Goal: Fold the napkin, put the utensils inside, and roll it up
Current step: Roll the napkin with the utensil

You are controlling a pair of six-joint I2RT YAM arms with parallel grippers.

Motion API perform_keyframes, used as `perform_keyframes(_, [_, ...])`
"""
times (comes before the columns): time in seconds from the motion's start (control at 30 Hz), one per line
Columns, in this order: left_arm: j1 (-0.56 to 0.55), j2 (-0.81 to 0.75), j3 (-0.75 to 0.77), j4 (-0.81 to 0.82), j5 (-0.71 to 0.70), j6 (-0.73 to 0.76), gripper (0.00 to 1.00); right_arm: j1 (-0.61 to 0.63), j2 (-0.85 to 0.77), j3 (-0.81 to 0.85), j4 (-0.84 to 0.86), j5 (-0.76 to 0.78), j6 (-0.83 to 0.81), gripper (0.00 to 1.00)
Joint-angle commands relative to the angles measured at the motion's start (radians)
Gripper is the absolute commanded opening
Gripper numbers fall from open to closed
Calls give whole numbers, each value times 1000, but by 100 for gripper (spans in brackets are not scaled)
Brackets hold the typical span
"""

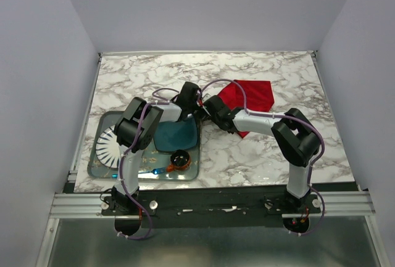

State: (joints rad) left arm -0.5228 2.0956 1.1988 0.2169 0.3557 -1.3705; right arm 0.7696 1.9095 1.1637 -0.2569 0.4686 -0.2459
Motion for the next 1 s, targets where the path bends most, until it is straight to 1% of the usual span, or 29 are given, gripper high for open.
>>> perform_keyframes(0.0, [6,1,18,-25,29,5,0,8,37,17,-42,-10,23,23])
perform_keyframes(0.07, [6,0,16,-28,28,8,0,5,45,25,-42,-1,20,23])
perform_keyframes(0.1, [6,0,16,-27,25,10,0,5,46,27,-45,-8,19,22])
perform_keyframes(0.13, [6,-2,16,-27,26,11,0,5,49,28,-47,-13,17,19])
perform_keyframes(0.17, [7,-2,18,-31,25,14,0,5,46,28,-48,-19,16,13])
perform_keyframes(0.23, [7,0,24,-34,22,30,0,3,34,27,-54,-54,13,8])
perform_keyframes(0.27, [7,0,30,-46,20,40,0,-1,31,28,-61,-77,11,4])
perform_keyframes(0.3, [7,1,38,-56,9,56,0,-6,26,45,-93,-137,13,1])
perform_keyframes(0.4, [6,9,83,-102,5,126,7,-42,20,74,-143,-261,31,0])
perform_keyframes(0.43, [7,14,105,-119,5,140,9,-65,14,76,-151,-341,33,0])
perform_keyframes(0.47, [6,14,111,-123,5,158,16,-76,10,82,-160,-375,30,1])
perform_keyframes(0.5, [6,12,113,-123,3,168,19,-87,10,88,-171,-412,28,1])
perform_keyframes(0.53, [6,6,117,-125,-9,177,24,-116,14,109,-198,-494,28,1])
perform_keyframes(0.63, [6,-6,133,-146,-33,223,30,-174,29,136,-249,-634,40,0])
perform_keyframes(0.67, [6,-11,136,-158,-38,234,35,-187,34,146,-258,-663,40,1])
perform_keyframes(0.73, [4,-26,142,-172,-55,266,38,-220,48,155,-278,-735,49,0])
perform_keyframes(0.87, [6,-37,153,-198,-57,294,48,-263,69,174,-306,-809,60,0])
perform_keyframes(0.97, [6,-52,156,-214,-52,298,51,-300,75,180,-309,-875,69,0])
